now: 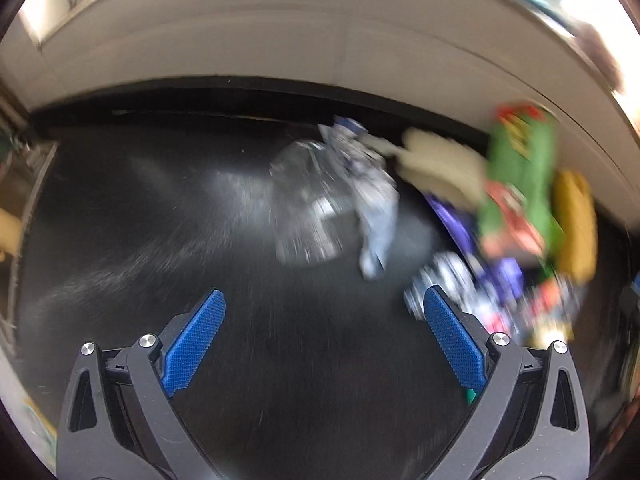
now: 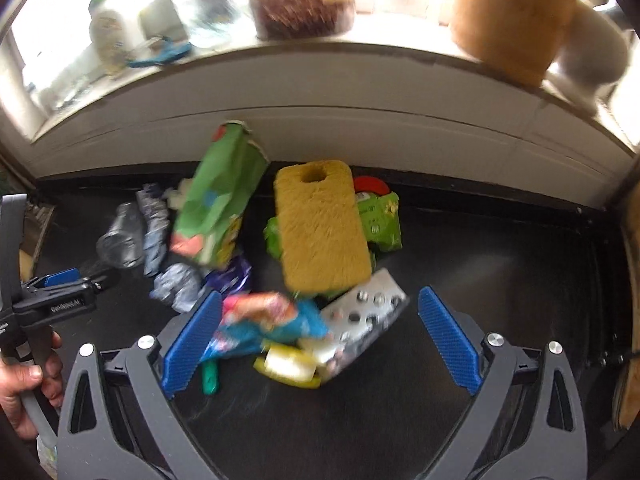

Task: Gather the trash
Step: 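Grasp the clear plastic cup with the left tool while the right tool grasps the yellow sponge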

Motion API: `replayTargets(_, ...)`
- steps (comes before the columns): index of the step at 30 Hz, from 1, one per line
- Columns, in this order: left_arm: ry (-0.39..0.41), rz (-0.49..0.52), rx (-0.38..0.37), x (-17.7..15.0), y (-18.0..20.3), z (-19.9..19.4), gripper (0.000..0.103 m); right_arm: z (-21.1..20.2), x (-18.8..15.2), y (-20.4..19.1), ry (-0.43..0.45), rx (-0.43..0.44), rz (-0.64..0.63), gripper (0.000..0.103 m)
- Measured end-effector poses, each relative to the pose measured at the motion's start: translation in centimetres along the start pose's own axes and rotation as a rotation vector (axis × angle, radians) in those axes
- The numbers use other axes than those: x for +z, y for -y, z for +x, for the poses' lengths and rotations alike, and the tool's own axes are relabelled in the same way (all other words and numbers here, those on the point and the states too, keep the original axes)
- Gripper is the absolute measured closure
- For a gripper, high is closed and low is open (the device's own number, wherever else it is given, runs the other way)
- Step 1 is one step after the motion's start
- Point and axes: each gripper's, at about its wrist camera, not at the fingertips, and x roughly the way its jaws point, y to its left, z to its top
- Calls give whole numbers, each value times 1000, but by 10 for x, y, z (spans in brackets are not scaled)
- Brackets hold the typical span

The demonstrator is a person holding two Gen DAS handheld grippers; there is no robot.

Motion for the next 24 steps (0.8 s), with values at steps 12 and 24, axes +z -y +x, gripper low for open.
replayTargets(12, 1, -85, 30, 35, -6, 46, 40, 61, 19, 6, -94, 35, -20, 47)
replayTargets(24, 136, 1, 105, -14, 8, -86, 41, -31, -6, 16, 10, 79, 4, 55)
